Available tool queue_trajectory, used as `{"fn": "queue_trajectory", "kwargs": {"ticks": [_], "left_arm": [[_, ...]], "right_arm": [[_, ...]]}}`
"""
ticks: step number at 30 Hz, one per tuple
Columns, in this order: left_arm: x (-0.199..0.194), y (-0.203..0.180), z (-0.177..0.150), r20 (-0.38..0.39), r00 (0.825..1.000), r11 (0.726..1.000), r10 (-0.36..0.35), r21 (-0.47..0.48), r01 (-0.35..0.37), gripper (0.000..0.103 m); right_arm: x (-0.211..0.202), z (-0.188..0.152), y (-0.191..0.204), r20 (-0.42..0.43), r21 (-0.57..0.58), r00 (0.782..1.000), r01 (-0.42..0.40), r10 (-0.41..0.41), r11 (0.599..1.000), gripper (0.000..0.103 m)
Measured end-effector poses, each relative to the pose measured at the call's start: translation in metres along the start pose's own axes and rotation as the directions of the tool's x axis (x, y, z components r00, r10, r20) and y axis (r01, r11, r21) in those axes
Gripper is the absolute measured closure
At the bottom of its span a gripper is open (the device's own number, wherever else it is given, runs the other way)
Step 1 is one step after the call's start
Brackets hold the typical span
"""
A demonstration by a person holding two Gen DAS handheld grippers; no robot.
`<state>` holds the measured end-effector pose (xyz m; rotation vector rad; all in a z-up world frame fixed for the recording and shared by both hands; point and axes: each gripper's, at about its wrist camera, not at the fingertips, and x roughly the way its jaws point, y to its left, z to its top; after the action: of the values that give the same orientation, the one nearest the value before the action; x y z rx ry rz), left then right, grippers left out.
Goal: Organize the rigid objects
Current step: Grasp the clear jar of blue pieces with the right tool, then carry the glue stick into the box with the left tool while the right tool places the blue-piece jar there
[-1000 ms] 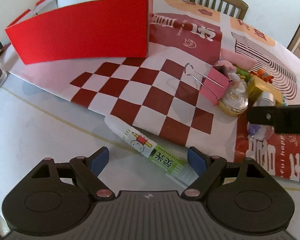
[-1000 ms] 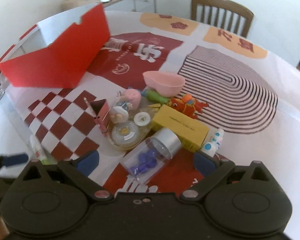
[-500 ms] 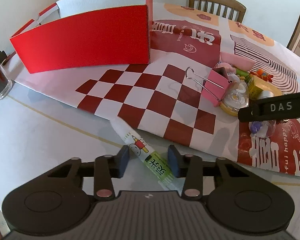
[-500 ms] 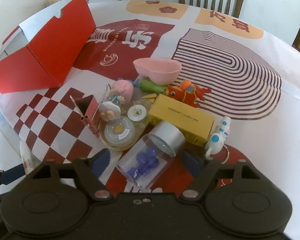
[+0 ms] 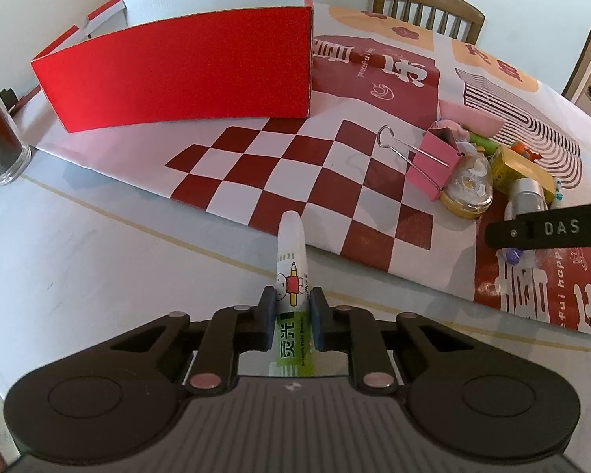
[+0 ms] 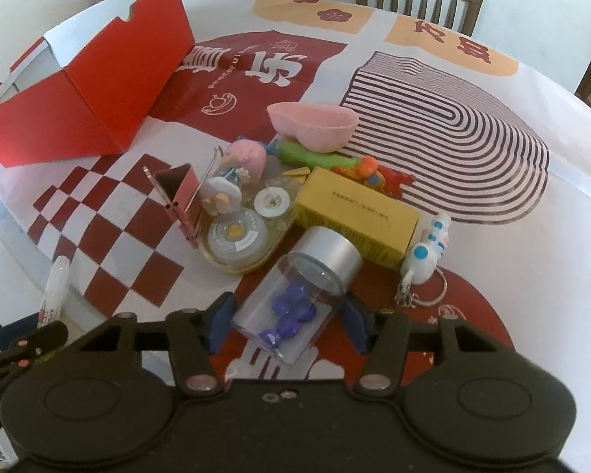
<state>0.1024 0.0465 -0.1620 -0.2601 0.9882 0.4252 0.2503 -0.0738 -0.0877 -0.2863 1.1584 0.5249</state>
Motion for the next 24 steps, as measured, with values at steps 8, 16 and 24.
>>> {"fn": "queue_trajectory", "kwargs": {"ticks": [8,16,24], "left_arm": [[-0.011,0.011,-0.003,0.011,0.999,0.999,-0.043,0.003,0.043,0.086],[-0.017,0.020,0.003,0.013,0.998,0.998,-0.069,0.013,0.069,0.086],[-0.038,0.037,0.023,0.081,0.989,0.992,-0.125,0.026,0.123,0.086]], "right_arm": [[-0.025,-0.016,0.007,0.018,-0.068,0.998,-0.052,0.053,0.996,0.046],[-0.046,-0.025,0.023,0.025,-0.105,0.995,-0.091,0.094,0.990,0.046],[-0.070,-0.008,0.065,0.065,-0.199,0.987,-0.131,0.147,0.971,0.046]]}}
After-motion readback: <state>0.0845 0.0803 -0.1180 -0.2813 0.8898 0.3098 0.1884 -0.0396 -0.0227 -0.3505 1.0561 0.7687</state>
